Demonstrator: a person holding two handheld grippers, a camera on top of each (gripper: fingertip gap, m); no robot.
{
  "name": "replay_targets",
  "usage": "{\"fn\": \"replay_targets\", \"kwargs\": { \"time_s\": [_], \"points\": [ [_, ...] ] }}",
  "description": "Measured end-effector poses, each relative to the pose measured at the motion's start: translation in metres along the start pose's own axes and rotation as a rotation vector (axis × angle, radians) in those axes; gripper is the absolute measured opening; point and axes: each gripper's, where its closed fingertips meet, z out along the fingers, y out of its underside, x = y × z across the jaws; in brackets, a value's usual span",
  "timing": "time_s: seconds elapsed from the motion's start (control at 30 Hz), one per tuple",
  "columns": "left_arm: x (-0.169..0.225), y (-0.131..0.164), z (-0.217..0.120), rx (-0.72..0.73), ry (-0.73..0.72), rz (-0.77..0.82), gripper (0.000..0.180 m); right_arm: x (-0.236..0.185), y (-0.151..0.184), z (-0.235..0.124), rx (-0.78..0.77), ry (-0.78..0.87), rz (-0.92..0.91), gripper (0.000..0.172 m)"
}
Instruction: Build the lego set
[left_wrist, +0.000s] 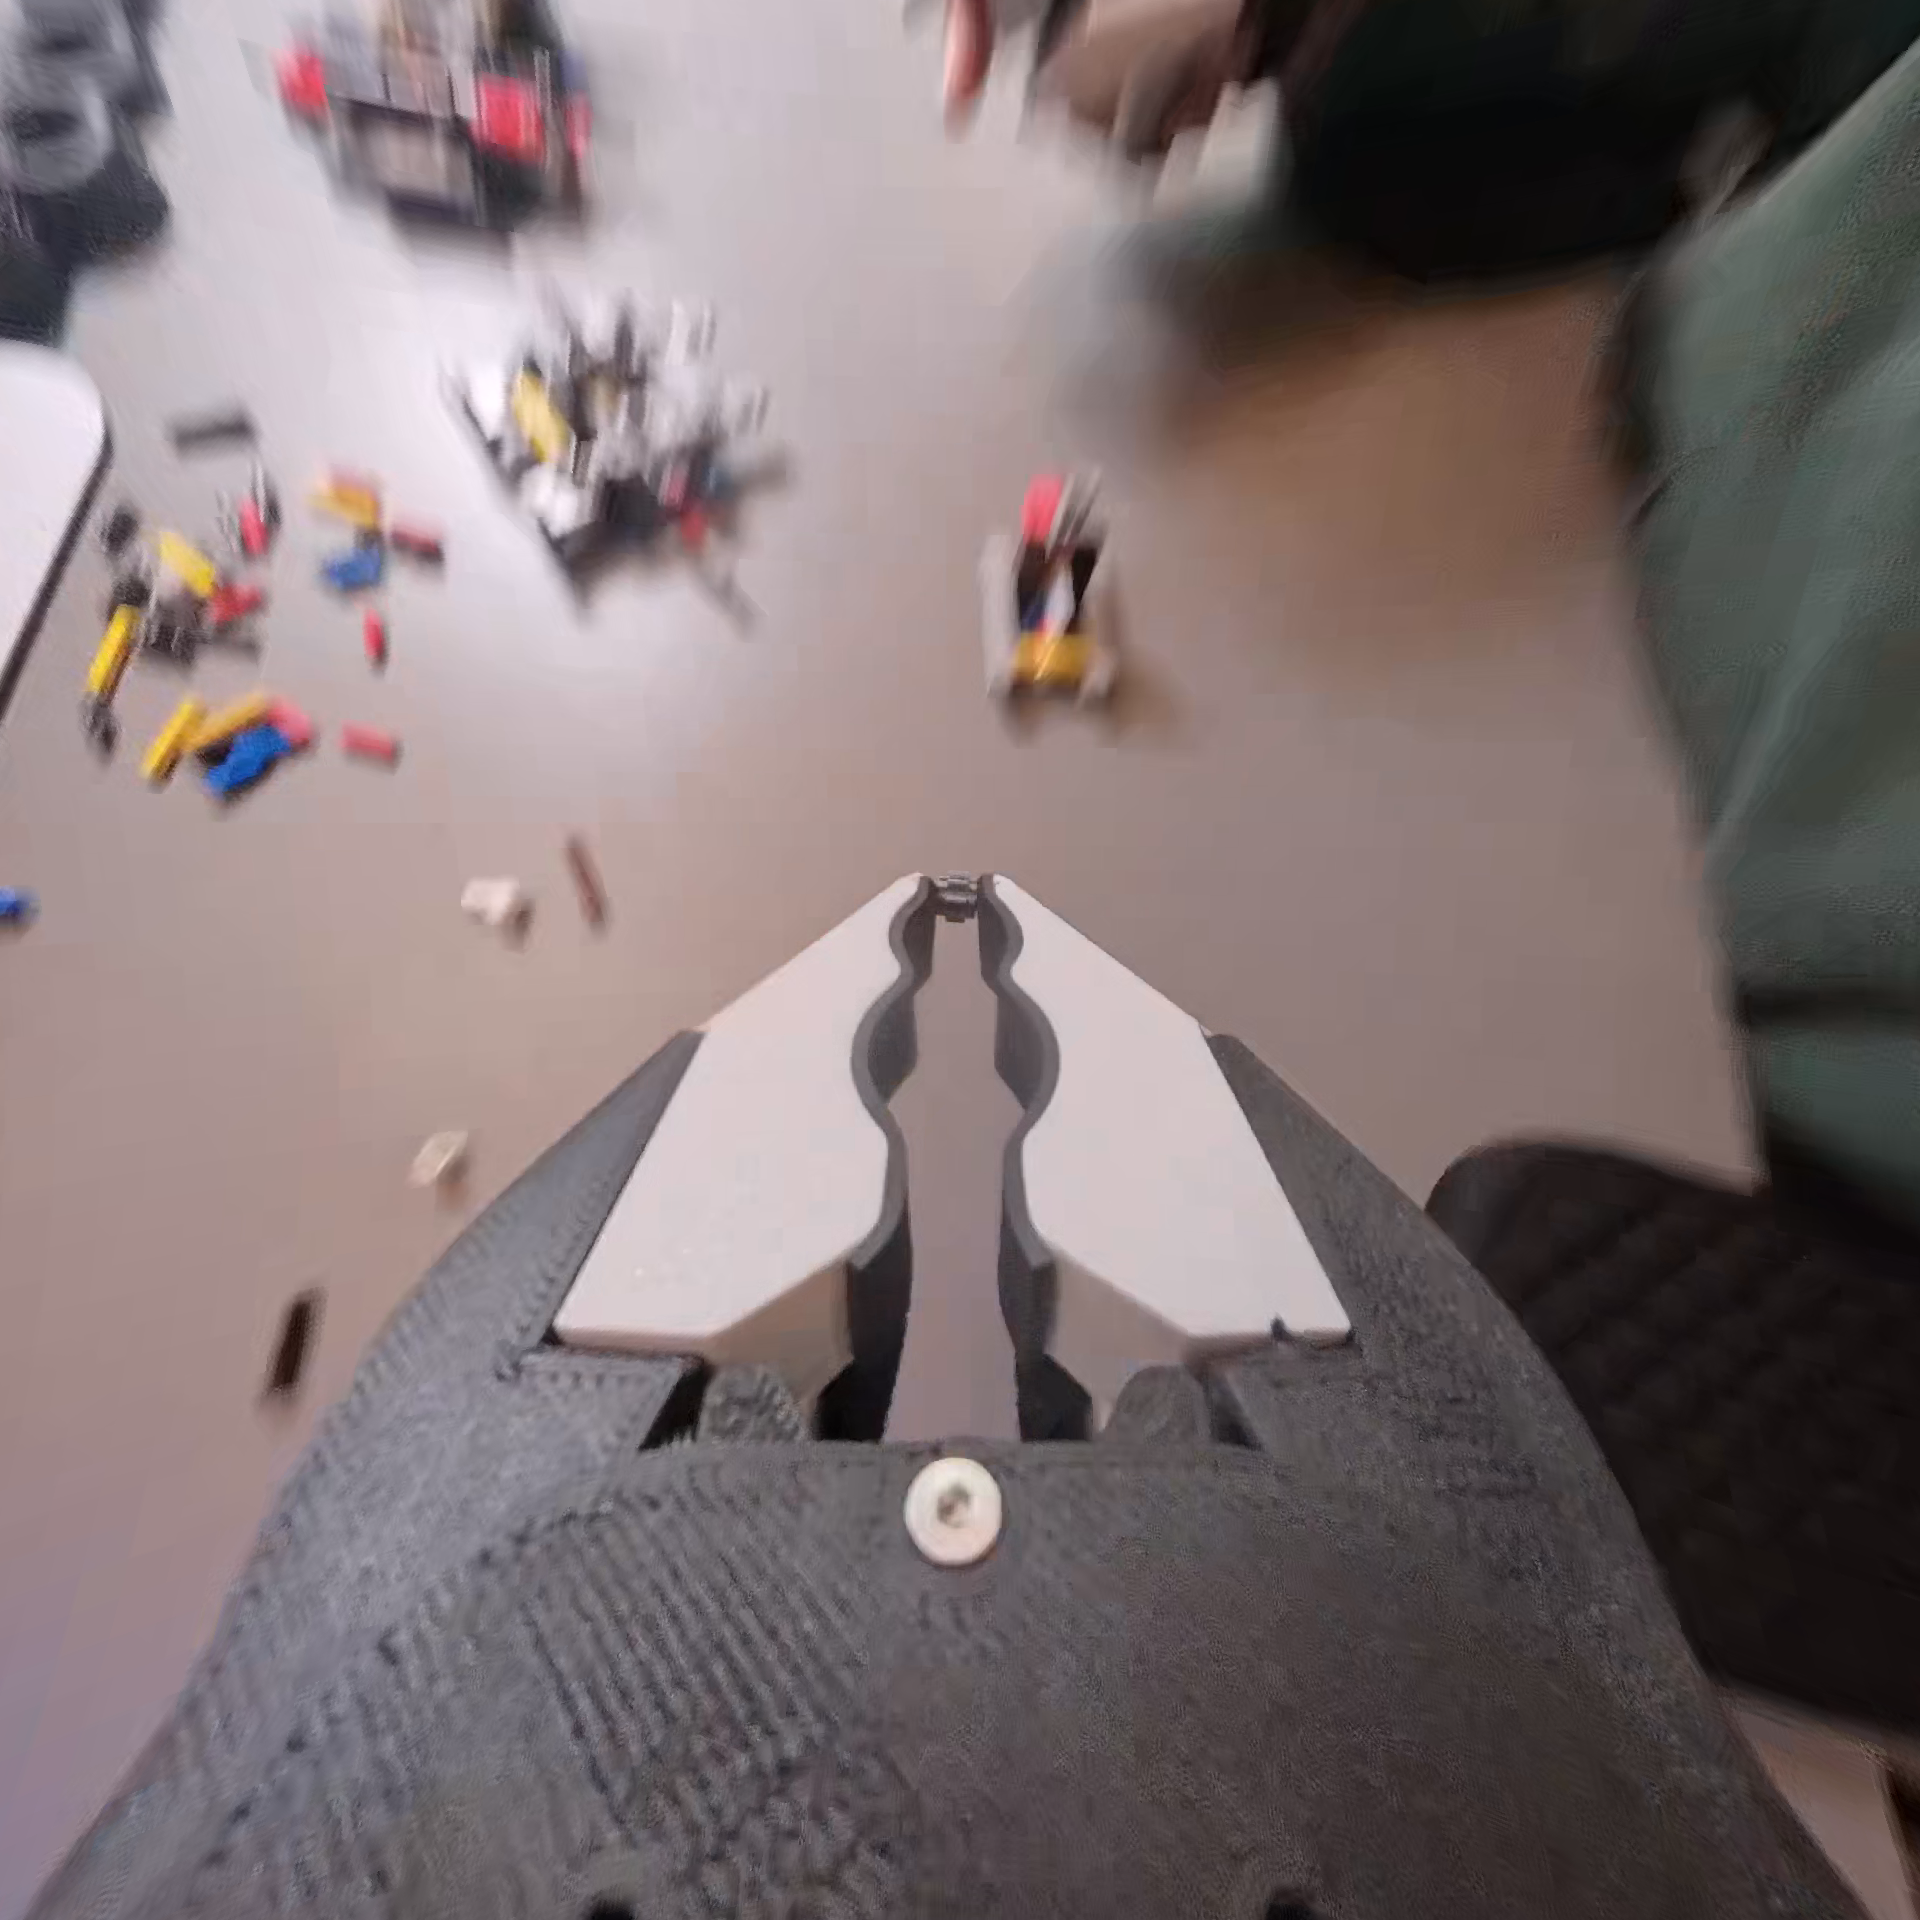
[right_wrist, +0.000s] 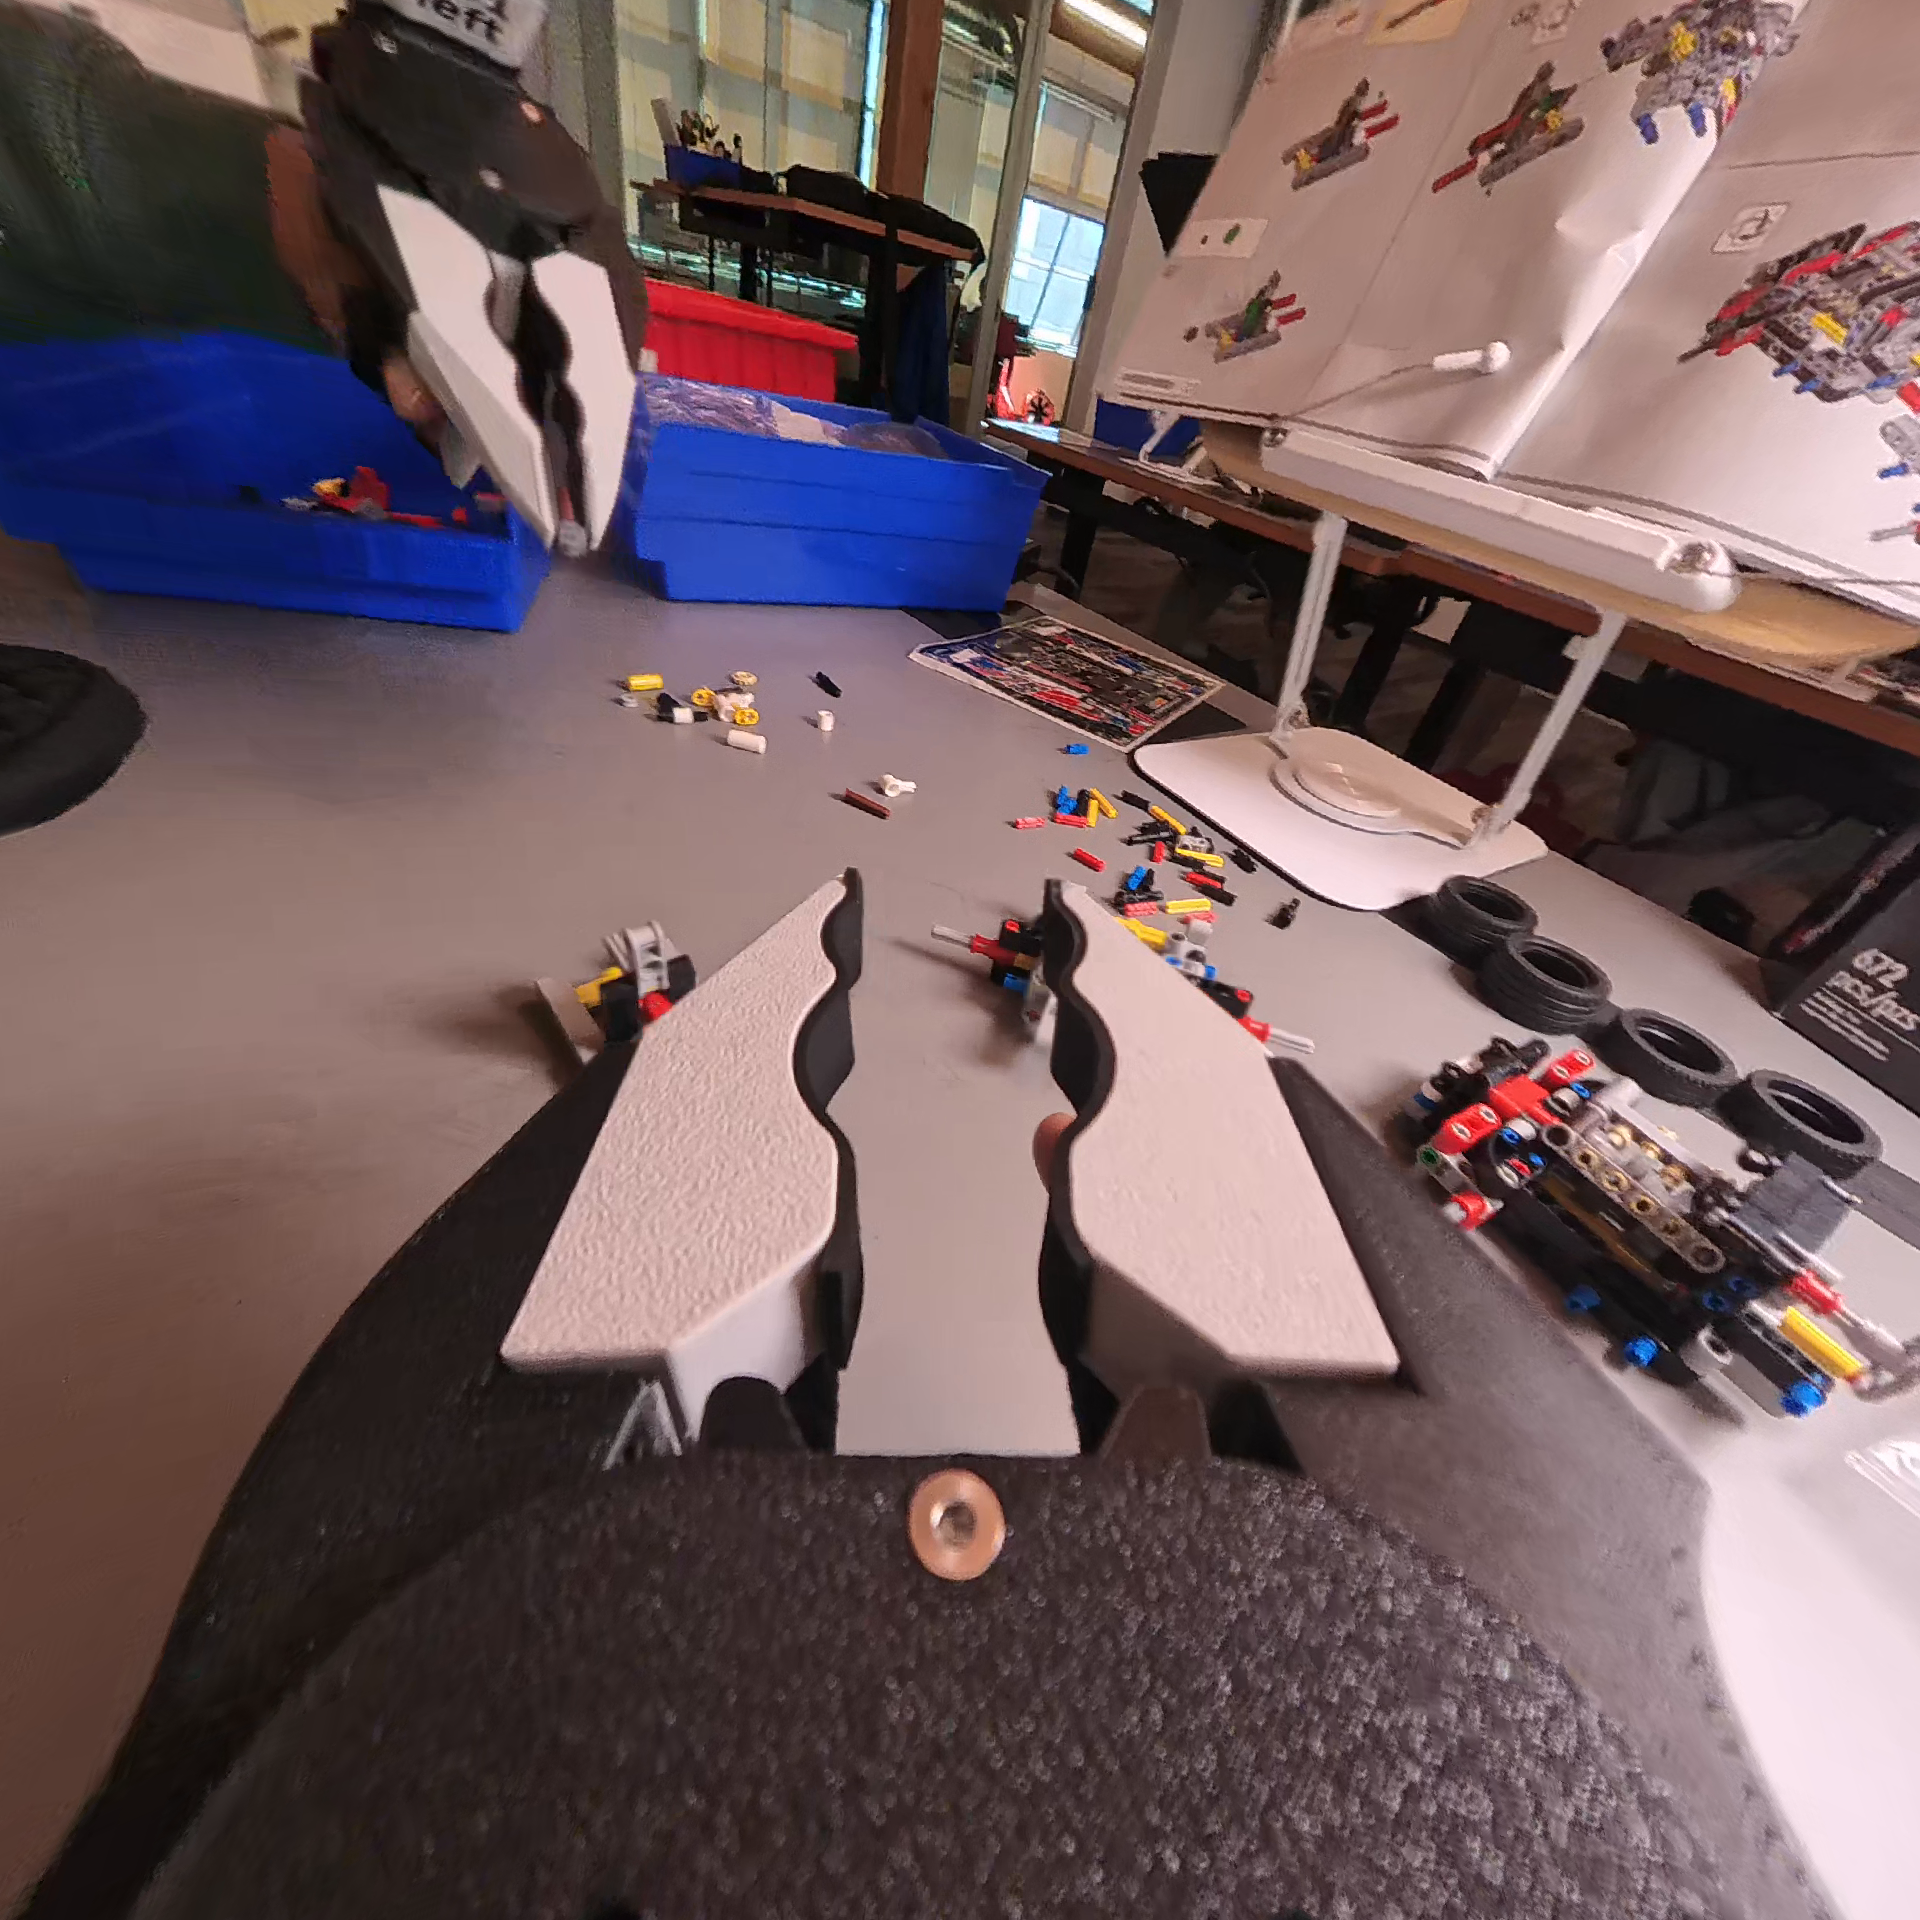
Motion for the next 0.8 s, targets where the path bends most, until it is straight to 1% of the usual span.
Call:
{"fn": "replay_targets", "kwargs": {
  "time_s": [0.07, 0.13, 0.2, 0.27, 0.33, 0.37, 0.43, 0.53, 0.63, 0.73, 0.8],
  "points": [
    [0.021, -0.035, 0.006, 0.232, 0.081, -0.086, 0.006, -0.015, -0.008, 0.002, 0.021, -0.045, -0.027, 0.033],
    [0.039, -0.057, 0.016, 0.404, 0.178, -0.192, 0.006, -0.034, -0.020, 0.005, 0.055, -0.097, -0.047, 0.032],
    [0.048, -0.069, 0.030, 0.521, 0.259, -0.324, 0.006, -0.052, -0.031, 0.007, 0.082, -0.143, -0.081, 0.030],
    [0.050, -0.075, 0.046, 0.591, 0.329, -0.479, 0.006, -0.066, -0.039, 0.009, 0.099, -0.166, -0.146, 0.026],
    [0.053, -0.083, 0.055, 0.679, 0.422, -0.608, 0.006, -0.079, -0.043, 0.009, 0.108, -0.183, -0.220, 0.023],
    [0.053, -0.086, 0.059, 0.705, 0.457, -0.660, 0.005, -0.084, -0.043, 0.009, 0.103, -0.185, -0.254, 0.022],
    [0.055, -0.089, 0.069, 0.725, 0.495, -0.714, 0.005, -0.088, -0.040, 0.011, 0.084, -0.163, -0.309, 0.023],
    [0.058, -0.093, 0.079, 0.742, 0.531, -0.750, 0.005, -0.089, -0.037, 0.013, 0.068, -0.137, -0.355, 0.022],
    [0.061, -0.096, 0.088, 0.739, 0.541, -0.769, 0.005, -0.087, -0.039, 0.013, 0.070, -0.114, -0.363, 0.020],
    [0.061, -0.096, 0.094, 0.736, 0.531, -0.777, 0.006, -0.084, -0.040, 0.012, 0.077, -0.102, -0.369, 0.008],
    [0.061, -0.097, 0.094, 0.750, 0.540, -0.782, 0.006, -0.084, -0.040, 0.011, 0.085, -0.102, -0.353, 0.008]
  ]
}}
